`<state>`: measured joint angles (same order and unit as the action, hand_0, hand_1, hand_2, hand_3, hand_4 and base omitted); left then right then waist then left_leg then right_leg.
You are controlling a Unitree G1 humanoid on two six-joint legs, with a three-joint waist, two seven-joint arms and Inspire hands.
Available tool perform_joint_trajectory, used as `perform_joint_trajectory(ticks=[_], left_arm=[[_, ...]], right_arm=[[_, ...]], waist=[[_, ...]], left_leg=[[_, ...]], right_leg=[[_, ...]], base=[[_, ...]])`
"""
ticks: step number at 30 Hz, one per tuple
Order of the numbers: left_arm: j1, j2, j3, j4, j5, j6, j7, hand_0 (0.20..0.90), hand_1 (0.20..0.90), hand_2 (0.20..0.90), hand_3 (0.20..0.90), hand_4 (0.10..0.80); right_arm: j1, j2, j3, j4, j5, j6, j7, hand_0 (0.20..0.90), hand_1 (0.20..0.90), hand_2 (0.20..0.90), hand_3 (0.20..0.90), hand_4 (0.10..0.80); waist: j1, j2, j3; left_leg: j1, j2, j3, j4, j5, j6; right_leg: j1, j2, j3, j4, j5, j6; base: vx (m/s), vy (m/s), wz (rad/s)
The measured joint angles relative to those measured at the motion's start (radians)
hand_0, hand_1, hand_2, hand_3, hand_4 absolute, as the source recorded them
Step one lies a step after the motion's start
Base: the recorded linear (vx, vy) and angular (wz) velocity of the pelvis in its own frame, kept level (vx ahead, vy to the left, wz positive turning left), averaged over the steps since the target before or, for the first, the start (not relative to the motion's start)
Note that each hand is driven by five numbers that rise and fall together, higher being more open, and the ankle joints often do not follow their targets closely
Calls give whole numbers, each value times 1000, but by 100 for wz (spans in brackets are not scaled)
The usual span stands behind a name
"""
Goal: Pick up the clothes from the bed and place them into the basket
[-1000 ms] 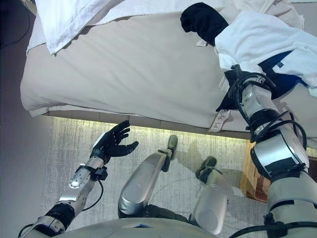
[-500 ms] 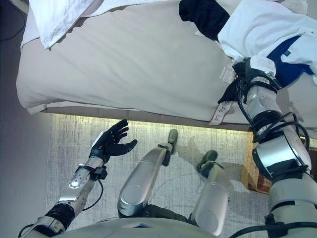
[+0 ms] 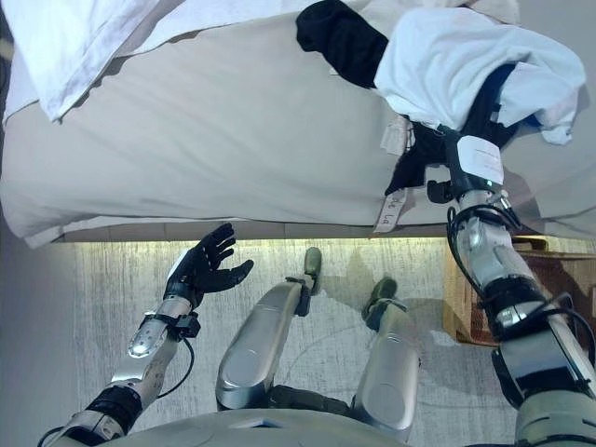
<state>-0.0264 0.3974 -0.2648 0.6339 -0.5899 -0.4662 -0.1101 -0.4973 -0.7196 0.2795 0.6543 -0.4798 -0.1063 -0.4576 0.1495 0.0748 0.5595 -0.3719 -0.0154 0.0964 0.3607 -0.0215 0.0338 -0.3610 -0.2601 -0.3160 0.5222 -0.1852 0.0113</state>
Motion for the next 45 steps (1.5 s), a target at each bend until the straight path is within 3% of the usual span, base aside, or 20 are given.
perform_joint_trajectory(ticks=[4,10,30,35,41,45], left_arm=[[0,-2,1,0,0,-14,-3,900,900,900,900,800],[1,-7,1,9,0,-20,5,900,900,900,900,800],[3,-31,2,30,1,-19,6,900,900,900,900,800],[10,-34,11,32,1,-19,6,900,900,900,900,800],[15,-36,36,31,2,-17,16,900,900,900,900,800],[27,-45,38,31,4,-17,22,900,900,900,900,800]], right_arm=[[35,0,0,0,-12,-5,-1,900,900,900,900,800],[21,2,0,0,-8,-29,-7,900,900,900,900,800],[11,64,-79,3,231,-17,-39,900,900,900,900,800],[72,85,-91,10,296,-6,-39,900,900,900,900,800],[126,122,-235,11,470,-21,-55,900,900,900,900,800],[183,138,-291,7,480,-56,-100,900,900,900,900,800]], waist=[[-29,0,0],[-24,0,0],[-7,1,0],[-15,1,0],[-42,0,0],[-63,-3,-2]], left_leg=[[-6,4,2,-1,0,0],[-20,16,7,0,0,0],[-1,15,10,1,0,-1],[65,16,10,-23,0,-1],[120,28,24,-58,0,-1],[176,33,40,-93,0,-1]], right_leg=[[-8,4,3,-2,0,0],[-27,15,7,1,3,-4],[-11,12,9,5,3,-5],[56,22,7,-27,4,-6],[109,42,12,-78,17,-4],[156,57,28,-117,29,0]], base=[[-6,-4,-5],[4,2,-4],[3,1,0],[41,-28,-2],[54,-5,-9],[52,15,-15]])
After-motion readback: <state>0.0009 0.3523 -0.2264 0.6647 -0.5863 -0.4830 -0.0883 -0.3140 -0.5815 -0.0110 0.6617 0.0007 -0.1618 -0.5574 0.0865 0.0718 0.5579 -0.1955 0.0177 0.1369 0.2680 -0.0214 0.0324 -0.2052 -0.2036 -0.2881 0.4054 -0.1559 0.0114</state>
